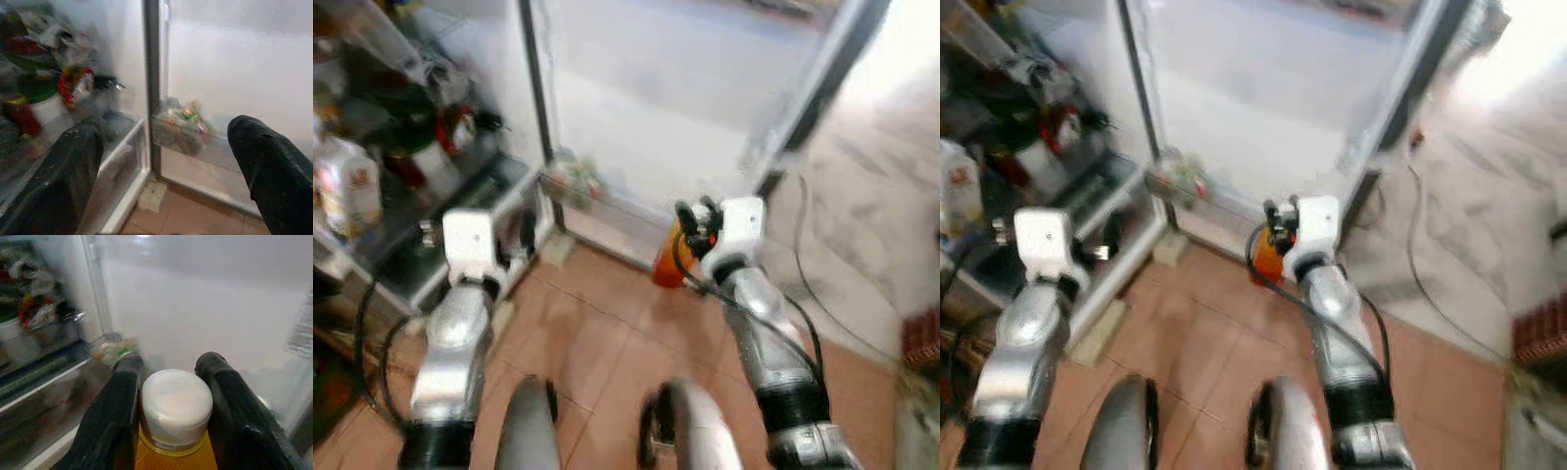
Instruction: Restocking fridge
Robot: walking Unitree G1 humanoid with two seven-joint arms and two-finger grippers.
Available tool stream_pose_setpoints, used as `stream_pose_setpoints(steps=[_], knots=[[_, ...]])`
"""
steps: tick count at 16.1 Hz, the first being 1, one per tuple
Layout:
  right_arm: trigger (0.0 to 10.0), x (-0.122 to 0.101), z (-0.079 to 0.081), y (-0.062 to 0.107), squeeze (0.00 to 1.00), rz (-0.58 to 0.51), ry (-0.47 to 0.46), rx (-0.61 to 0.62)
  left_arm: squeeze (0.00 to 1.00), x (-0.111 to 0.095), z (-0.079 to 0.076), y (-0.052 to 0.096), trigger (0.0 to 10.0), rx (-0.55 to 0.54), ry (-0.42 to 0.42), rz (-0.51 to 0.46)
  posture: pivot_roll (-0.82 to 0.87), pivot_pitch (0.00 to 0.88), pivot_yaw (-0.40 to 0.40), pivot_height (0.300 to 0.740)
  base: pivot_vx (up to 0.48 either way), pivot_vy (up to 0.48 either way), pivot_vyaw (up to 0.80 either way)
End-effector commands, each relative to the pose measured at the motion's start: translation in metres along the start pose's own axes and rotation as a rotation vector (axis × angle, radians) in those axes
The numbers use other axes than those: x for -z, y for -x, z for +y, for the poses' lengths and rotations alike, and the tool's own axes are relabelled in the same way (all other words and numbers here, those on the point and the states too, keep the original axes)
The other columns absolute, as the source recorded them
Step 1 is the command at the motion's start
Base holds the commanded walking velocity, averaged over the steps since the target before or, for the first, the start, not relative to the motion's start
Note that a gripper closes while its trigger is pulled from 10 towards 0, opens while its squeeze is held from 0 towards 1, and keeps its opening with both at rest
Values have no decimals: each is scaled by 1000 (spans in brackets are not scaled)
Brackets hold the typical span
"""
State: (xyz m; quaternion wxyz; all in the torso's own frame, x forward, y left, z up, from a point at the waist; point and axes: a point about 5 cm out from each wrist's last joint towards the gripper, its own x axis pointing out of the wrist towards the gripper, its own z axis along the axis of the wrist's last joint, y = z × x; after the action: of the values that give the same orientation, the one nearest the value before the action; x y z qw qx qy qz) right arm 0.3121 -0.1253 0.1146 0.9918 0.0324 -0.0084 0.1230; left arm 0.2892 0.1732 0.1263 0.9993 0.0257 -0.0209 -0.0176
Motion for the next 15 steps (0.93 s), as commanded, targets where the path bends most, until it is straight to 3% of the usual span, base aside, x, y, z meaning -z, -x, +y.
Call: stream_pose_setpoints(steps=[1,8,10,13,15], knots=[[10000,-15,6,-5,0,-64,14,-41,0,6,5,5,10000,-31,-1,19,88,147,-46,666,334,0,0],[10000,-22,4,-7,0,-107,32,-61,0,5,5,4,10000,-36,5,10,86,149,-46,666,350,0,0],[10000,-36,14,-10,0,-174,101,-113,0,4,6,4,10000,-36,7,6,86,151,-45,666,354,0,0],[10000,-53,19,-17,0,-242,100,-136,0,4,6,4,10000,-36,6,5,90,152,-45,666,354,0,0],[10000,-62,26,-15,0,-304,203,-200,0,4,5,4,10000,-37,5,6,88,153,-45,666,341,0,0]])
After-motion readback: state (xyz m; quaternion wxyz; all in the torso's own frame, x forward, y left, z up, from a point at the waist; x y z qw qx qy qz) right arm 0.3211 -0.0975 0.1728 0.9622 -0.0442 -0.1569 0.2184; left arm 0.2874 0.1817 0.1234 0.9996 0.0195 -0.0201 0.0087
